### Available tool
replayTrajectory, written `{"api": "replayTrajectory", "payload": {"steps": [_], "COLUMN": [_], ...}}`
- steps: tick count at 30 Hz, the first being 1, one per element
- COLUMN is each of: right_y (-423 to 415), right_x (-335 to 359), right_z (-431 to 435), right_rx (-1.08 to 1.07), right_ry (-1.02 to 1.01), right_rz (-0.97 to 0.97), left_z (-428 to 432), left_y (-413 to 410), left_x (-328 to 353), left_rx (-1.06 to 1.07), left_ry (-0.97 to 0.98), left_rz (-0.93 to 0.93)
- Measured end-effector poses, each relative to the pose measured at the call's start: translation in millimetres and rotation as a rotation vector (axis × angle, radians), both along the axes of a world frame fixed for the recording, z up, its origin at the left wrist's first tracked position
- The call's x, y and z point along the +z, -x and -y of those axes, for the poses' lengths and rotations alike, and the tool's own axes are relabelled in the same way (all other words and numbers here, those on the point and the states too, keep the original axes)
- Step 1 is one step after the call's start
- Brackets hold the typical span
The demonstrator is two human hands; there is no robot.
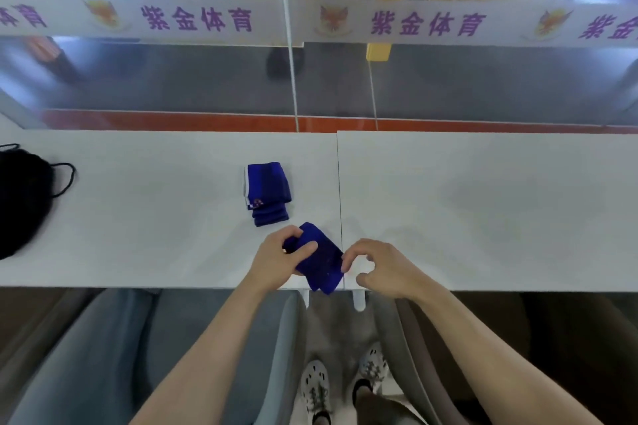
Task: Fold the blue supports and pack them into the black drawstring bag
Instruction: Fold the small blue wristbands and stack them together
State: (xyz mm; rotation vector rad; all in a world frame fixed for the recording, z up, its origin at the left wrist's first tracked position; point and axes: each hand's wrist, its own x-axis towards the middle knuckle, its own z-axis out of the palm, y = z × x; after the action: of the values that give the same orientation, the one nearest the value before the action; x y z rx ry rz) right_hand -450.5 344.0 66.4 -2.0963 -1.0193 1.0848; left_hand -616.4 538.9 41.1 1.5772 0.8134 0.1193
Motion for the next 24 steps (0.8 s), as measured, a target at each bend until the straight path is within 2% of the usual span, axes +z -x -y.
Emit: {"api": "replayTrajectory", "payload": {"steps": [4, 9, 14, 20, 24], "right_y": [19.8, 38.2, 43.9, 38.6, 36.8], "right_x": [-10.3, -9.9, -11.8, -7.0, -3.7], "right_z": [-14.5, -34.7, -46.9, -44.5, -44.7], "right_rx": [-0.195, -0.182, -0.139, -0.306, -0.303], "right_ry": [-0.115, -0.232, -0.248, -0.275, -0.251], "right_rz": [0.090, -0.012, -0.038, -0.188, -0.197], "left_z": [-8.8, -12.0, -5.3, 0.7, 5.2], "left_y": [18.7, 28.2, 32.5, 34.0, 29.5], "left_x": [10.1, 22.4, 30.7, 36.7, 39.6], "left_rx": [-0.084, -0.121, -0.099, -0.079, -0.081], "left_ry": [-0.164, -0.180, -0.160, -0.150, -0.199], "left_rz": [0.027, 0.025, 0.027, 0.079, 0.068]}}
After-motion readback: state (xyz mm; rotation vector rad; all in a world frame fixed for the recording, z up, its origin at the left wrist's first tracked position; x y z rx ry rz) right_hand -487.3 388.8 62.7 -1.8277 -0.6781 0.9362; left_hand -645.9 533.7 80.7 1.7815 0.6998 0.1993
